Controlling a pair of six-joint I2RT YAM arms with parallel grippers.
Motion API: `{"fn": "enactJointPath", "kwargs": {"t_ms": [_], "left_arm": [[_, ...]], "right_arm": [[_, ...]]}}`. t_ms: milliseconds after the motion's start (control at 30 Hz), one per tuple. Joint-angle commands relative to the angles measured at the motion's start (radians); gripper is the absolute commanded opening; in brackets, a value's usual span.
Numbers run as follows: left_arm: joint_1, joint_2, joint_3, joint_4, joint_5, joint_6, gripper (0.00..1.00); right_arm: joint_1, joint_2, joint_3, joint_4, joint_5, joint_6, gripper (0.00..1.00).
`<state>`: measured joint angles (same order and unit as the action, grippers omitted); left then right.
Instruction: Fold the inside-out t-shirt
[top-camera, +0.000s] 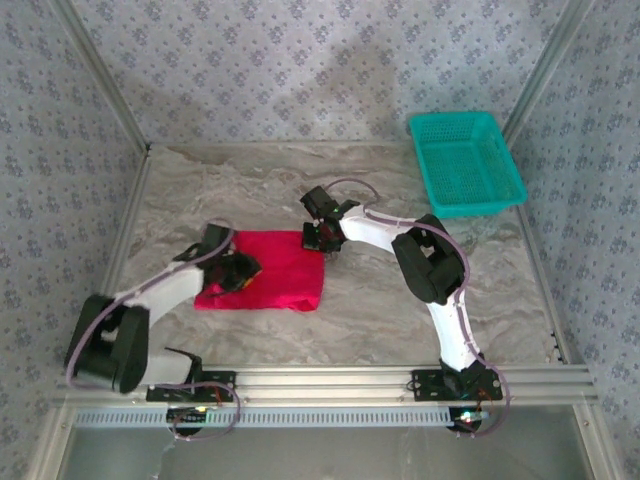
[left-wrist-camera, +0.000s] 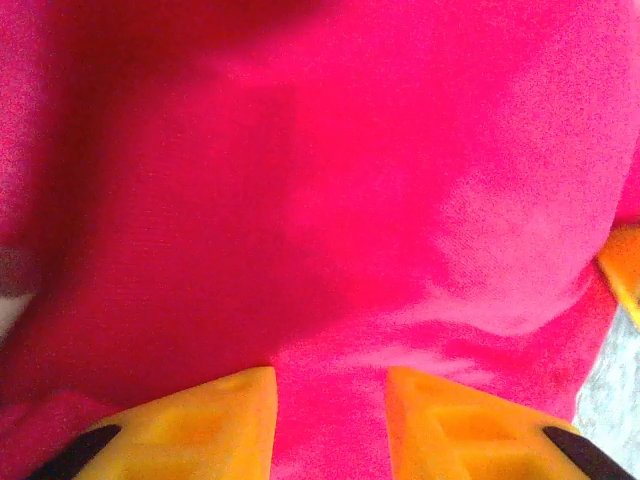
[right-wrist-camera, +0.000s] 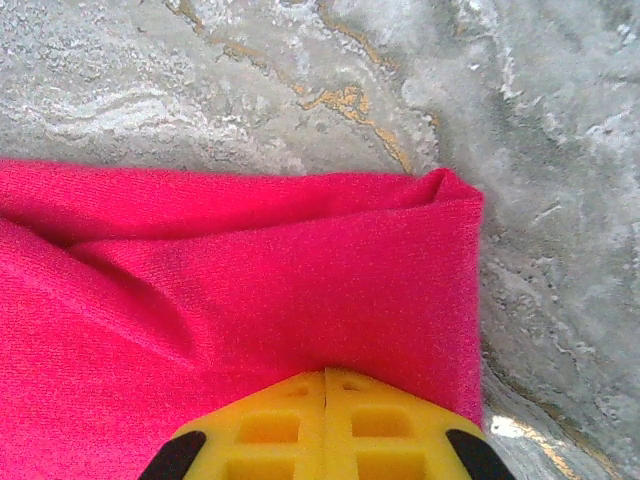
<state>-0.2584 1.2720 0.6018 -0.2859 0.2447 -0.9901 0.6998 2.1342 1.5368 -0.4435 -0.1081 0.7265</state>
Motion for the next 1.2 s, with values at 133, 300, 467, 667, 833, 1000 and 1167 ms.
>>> {"fn": "enactJointPath", "kwargs": {"t_ms": [133, 300, 467, 667, 833, 1000, 1167], "left_arm": [[0.293, -0.289, 0.003, -0.298, -0.020, 0.147, 0.35], [0.214, -0.286, 0.072, -0.310, -0.087, 0.146, 0.34], [0.018, -0.159, 0.108, -0.225, -0.126, 0.092, 0.36], [0.015, 0.060, 0.096, -0.089, -0.078, 0.098, 0.36], [0.025, 0.233, 0.203, -0.080, -0.129, 0.192, 0.35], [-0.003, 0.444, 0.428, -0.100, -0.075, 0.288, 0.35], [-0.060, 0.563, 0.685, -0.191, 0.014, 0.406, 0.39]], "right_arm": [[-0.006, 0.003, 0.026, -0.115, 0.044, 0.000, 0.00], [0.021, -0.060, 0.102, -0.140, 0.023, -0.037, 0.05], [0.023, -0.011, 0.181, -0.107, -0.018, -0.063, 0.09], [0.006, 0.108, 0.185, -0.113, -0.056, -0.043, 0.06], [0.021, 0.012, -0.043, -0.092, 0.000, -0.032, 0.06], [0.126, -0.249, -0.378, -0.068, 0.089, 0.055, 0.06], [0.321, -0.417, -0.428, -0.114, 0.159, 0.131, 0.08]]}}
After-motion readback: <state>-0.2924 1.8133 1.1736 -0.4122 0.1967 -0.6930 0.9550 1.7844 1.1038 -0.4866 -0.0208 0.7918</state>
